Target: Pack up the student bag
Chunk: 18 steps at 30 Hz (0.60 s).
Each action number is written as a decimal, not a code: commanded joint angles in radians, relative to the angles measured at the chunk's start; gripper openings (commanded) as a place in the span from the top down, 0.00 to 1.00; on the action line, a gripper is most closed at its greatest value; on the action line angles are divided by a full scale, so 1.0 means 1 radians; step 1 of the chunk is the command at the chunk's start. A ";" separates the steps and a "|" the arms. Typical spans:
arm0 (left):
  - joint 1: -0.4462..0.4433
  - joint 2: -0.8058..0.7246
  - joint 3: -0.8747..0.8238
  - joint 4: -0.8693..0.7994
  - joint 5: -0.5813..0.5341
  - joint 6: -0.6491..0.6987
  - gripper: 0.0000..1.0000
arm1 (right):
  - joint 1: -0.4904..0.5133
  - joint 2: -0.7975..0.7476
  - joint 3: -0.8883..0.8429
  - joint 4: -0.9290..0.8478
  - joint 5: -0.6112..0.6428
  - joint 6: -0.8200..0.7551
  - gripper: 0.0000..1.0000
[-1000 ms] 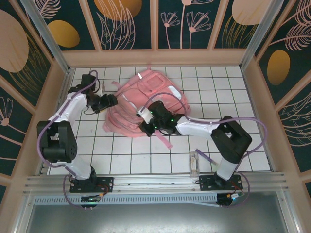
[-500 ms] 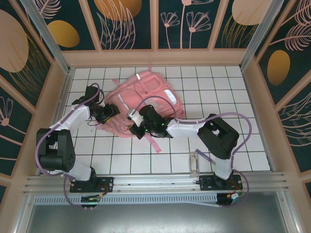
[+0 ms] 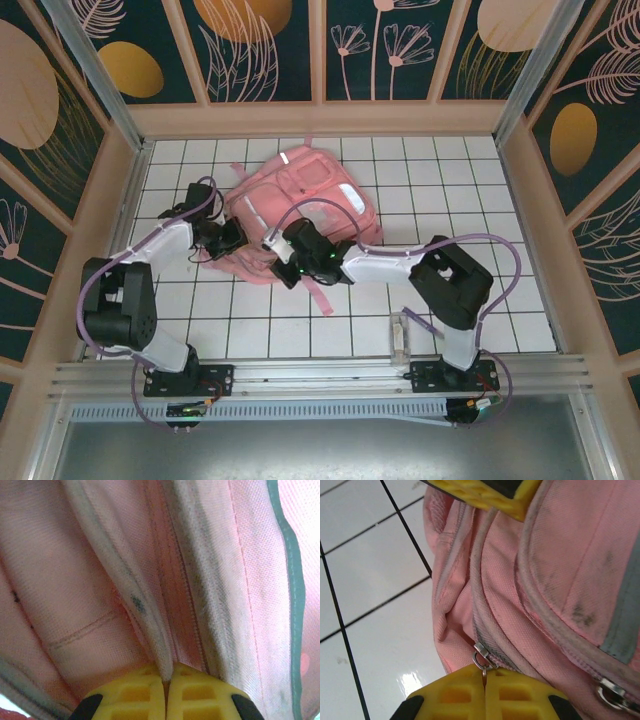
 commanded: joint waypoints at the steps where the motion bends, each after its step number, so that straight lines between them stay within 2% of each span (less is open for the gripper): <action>1: 0.036 0.039 -0.005 0.000 -0.049 0.078 1.00 | -0.083 -0.069 -0.040 -0.236 0.105 -0.040 0.96; 13: 0.051 0.030 -0.049 -0.011 -0.087 0.147 1.00 | -0.274 -0.155 -0.132 -0.313 0.182 0.019 0.91; 16: 0.050 0.014 -0.033 -0.032 -0.013 0.195 1.00 | -0.309 -0.167 -0.149 -0.300 0.205 0.021 0.83; 18: 0.040 -0.016 -0.020 -0.049 0.025 0.223 1.00 | -0.326 -0.194 -0.173 -0.262 0.217 0.017 0.82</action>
